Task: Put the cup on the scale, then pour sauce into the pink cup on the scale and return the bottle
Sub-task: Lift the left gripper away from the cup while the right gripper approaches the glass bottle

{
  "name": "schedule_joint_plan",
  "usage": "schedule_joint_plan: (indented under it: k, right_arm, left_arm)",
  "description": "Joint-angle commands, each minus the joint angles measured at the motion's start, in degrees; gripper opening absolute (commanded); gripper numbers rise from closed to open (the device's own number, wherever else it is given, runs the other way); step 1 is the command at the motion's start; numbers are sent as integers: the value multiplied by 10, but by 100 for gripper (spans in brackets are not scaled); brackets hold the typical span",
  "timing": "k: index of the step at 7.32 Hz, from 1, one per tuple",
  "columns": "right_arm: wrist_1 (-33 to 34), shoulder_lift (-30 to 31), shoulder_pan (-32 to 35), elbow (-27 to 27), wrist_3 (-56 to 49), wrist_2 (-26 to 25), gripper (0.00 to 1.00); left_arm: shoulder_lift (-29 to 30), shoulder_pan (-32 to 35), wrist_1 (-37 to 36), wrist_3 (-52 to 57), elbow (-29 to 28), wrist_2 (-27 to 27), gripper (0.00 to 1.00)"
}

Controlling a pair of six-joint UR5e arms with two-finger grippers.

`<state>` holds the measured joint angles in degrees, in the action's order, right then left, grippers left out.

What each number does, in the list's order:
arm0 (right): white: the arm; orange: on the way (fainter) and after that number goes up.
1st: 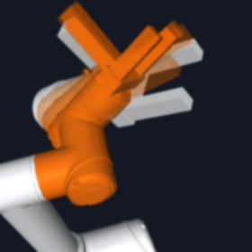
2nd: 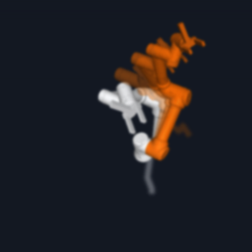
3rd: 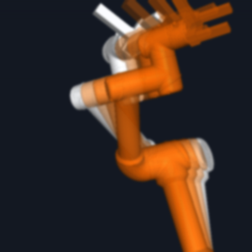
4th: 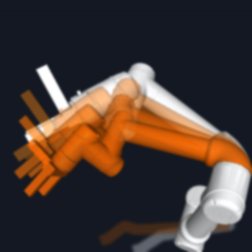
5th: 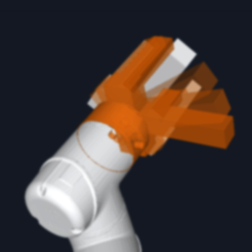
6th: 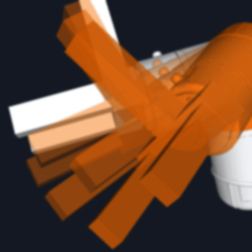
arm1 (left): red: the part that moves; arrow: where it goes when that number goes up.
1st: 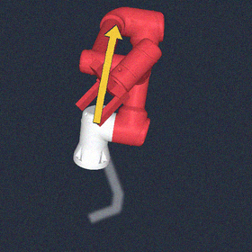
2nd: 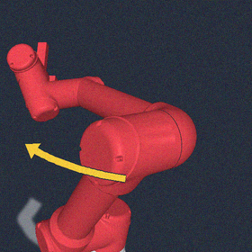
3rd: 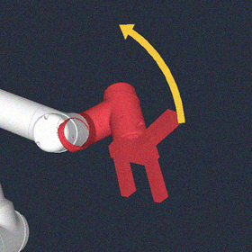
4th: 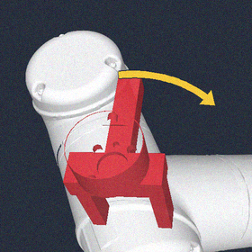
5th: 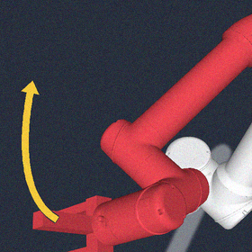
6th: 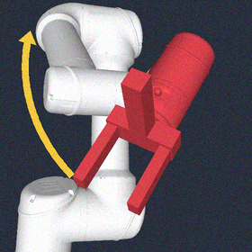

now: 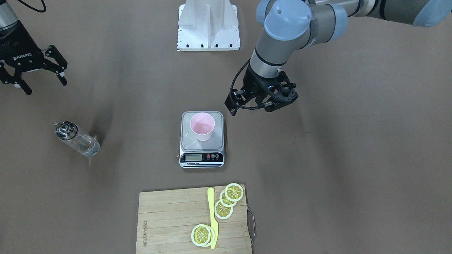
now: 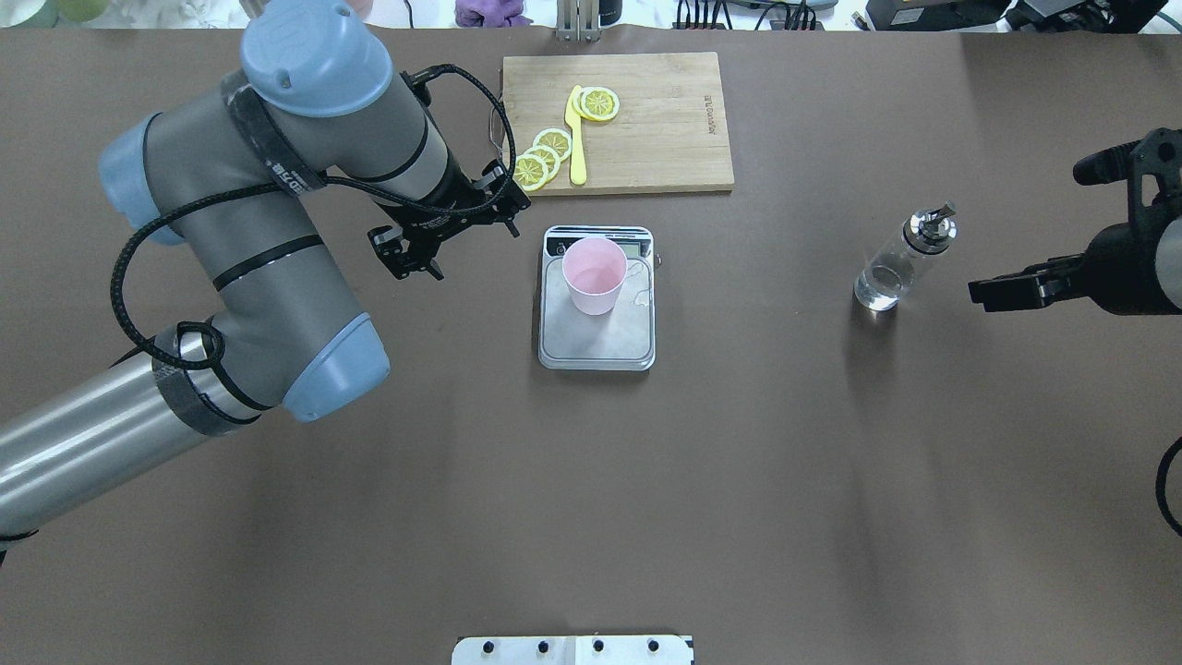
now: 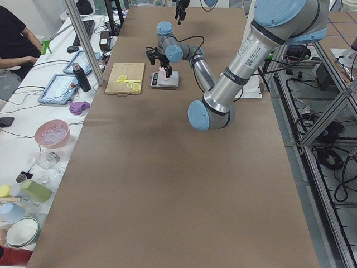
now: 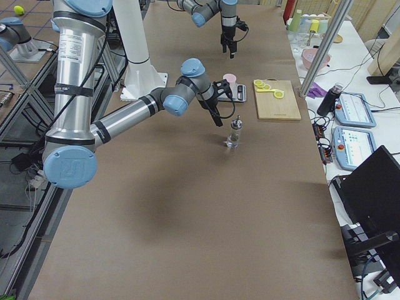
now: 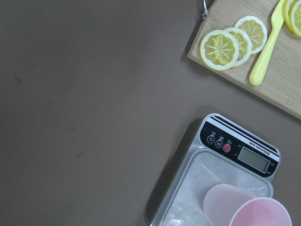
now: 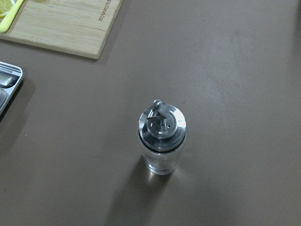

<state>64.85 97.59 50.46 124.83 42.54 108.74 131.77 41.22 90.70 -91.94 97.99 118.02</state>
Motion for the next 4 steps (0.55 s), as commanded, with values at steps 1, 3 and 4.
schedule_joint_plan:
  k: [1,3,4]
  right_arm:
    - [-80,21,-54,-31,63,-81,100]
    - [-209,45,-60,-95,95,-91,100]
    - [-225,45,-60,-105,109,-106,100]
  left_arm:
    - [-12,0,1,1,1,-6,98]
    - [-34,-1,1,50,18,-11,98]
    - [-56,2,0,84,38,-10,98]
